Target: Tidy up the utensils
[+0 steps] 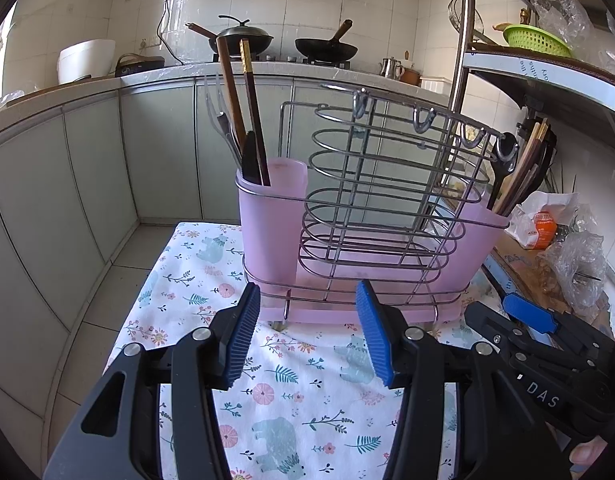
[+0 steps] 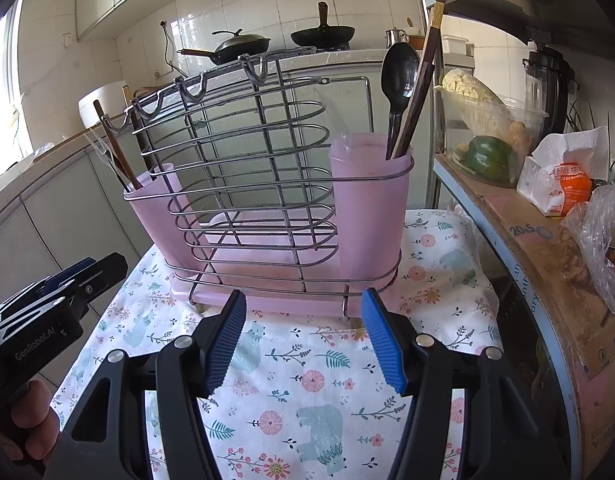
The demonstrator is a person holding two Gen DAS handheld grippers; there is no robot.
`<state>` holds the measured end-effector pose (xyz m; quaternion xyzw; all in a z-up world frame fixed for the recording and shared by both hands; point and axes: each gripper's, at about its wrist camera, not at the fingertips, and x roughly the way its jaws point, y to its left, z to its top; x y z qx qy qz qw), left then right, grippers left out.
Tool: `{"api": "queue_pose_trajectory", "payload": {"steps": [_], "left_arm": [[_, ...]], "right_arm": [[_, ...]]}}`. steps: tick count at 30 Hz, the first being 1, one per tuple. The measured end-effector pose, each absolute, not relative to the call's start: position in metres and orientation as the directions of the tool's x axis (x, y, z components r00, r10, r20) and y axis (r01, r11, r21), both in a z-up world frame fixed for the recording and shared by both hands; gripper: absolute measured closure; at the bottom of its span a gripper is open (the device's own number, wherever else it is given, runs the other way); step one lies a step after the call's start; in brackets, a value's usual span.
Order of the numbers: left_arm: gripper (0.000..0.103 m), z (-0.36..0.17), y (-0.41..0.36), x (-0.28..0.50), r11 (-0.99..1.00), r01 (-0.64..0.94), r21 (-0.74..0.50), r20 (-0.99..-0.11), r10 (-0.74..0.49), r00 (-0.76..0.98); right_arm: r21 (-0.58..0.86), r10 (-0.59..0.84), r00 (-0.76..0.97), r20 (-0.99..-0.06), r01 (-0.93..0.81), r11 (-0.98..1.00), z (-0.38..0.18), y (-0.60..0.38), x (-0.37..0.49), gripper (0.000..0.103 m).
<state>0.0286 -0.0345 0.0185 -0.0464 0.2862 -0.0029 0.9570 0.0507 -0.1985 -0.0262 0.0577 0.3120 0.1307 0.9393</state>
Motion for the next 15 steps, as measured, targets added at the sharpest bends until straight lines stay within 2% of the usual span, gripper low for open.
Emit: {"api": "queue_pose_trajectory", "payload": {"steps": [15], "left_arm": [[0.053,0.0111,-0.0289,0.037,0.994,-0.041,-0.102,-0.578,-0.026,0.815]], "right_arm": [[0.187,0.277,0.758,-0.591,-0.205,0.961,-0.0319,-0.1966,0.0566,0.044]]}}
